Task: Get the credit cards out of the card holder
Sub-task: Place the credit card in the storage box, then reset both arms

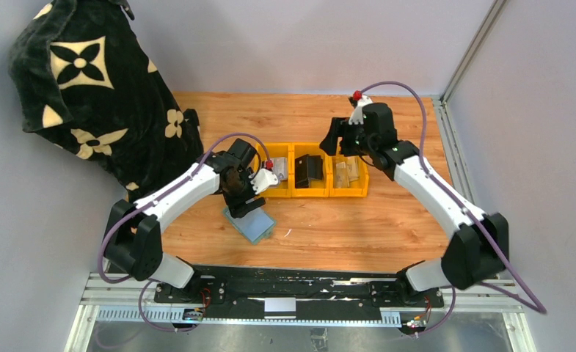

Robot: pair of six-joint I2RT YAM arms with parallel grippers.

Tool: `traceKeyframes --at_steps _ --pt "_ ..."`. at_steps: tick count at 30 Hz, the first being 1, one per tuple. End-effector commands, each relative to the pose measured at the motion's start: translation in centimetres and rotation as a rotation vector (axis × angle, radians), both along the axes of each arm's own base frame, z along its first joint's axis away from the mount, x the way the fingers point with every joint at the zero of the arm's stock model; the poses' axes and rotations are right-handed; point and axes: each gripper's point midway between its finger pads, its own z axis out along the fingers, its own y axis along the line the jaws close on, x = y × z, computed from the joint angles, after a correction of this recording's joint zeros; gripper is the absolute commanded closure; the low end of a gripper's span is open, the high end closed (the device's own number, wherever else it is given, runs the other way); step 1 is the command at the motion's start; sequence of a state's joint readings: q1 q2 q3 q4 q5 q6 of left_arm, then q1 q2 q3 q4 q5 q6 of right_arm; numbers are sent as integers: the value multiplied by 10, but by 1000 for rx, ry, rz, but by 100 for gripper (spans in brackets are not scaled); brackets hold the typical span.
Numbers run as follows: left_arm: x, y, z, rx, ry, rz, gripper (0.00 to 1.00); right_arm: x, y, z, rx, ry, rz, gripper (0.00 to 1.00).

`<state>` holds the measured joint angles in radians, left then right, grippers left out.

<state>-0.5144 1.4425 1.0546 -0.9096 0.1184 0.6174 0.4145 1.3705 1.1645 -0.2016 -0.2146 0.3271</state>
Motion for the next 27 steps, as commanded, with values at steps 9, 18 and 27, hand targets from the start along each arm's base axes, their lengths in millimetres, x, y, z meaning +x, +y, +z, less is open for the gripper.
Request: traceKeyframes --at_steps 9,18,27 --pt "56 25 70 -342 -279 304 0 -52 -177 -27 -374 -299 -662 20" --pt "111 76 23 -558 -532 613 0 -67 -256 -83 -529 -288 -971 14" --pt "131 108 27 -735 -877 775 0 -77 -307 -116 -456 -349 -1176 14"
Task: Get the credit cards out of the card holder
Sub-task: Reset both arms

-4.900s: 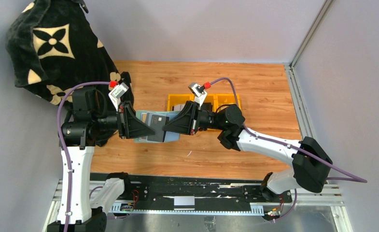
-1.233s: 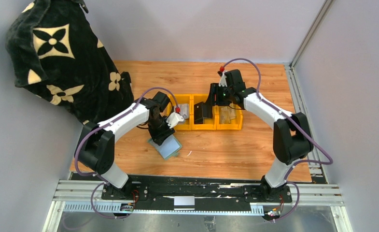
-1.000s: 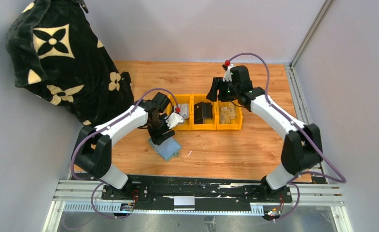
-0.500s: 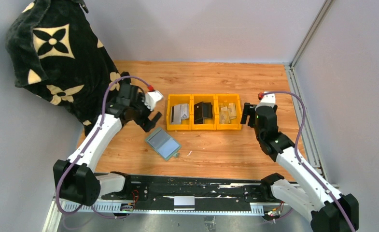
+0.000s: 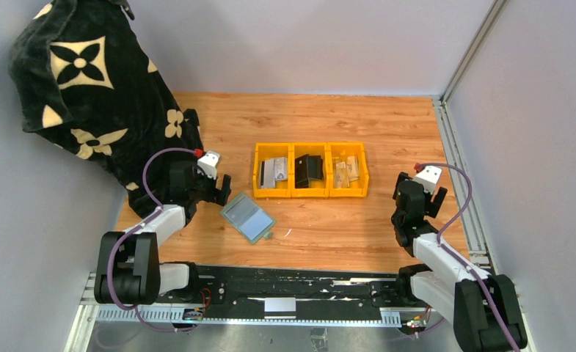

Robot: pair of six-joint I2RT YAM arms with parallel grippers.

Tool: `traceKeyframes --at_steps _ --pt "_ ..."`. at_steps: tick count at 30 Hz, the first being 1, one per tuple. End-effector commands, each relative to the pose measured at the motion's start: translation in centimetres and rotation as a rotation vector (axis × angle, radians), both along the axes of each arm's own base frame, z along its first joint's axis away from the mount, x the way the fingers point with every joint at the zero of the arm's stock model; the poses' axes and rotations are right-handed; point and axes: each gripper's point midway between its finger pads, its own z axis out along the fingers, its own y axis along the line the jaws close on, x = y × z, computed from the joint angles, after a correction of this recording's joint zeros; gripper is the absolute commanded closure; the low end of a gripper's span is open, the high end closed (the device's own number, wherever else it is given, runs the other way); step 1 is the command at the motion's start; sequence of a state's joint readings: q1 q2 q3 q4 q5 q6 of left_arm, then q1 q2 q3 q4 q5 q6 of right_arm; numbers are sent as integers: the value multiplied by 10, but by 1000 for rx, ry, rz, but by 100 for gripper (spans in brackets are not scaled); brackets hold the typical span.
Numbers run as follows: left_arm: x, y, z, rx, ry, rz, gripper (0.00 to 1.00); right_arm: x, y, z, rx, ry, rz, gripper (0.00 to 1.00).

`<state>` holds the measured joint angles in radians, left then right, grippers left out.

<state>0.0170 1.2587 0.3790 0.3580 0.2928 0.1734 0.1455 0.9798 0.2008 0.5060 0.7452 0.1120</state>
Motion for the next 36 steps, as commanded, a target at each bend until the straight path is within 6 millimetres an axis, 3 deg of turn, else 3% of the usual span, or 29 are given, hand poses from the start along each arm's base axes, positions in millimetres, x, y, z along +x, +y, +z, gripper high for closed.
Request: traceKeyframes --at_steps 1,2,6,9,12,14,17,20,23,36 --pt "36 14 57 -63 -339 102 0 10 -17 16 51 -180 -67 14" --pt "36 17 49 -63 -330 121 0 14 -16 12 68 -170 -53 14" --pt "30 27 52 -61 -372 183 0 30 -7 -1 58 -161 26 14" --pt "18 30 52 -82 -465 214 0 46 11 -1 18 -144 181 14" --pt "26 38 42 -52 -365 266 0 56 40 -11 13 -92 377 13" --pt "29 38 47 -39 -404 283 0 58 34 -6 -31 -182 352 11" --pt "28 38 45 -35 -383 281 0 62 34 -26 33 -9 340 10" --pt "28 38 47 -41 -404 285 0 69 35 -15 -34 -90 345 9" --pt "28 39 45 -39 -393 287 0 68 38 -20 -4 -15 351 8" --pt "29 40 44 -30 -390 293 0 69 38 -19 -16 -31 354 7"
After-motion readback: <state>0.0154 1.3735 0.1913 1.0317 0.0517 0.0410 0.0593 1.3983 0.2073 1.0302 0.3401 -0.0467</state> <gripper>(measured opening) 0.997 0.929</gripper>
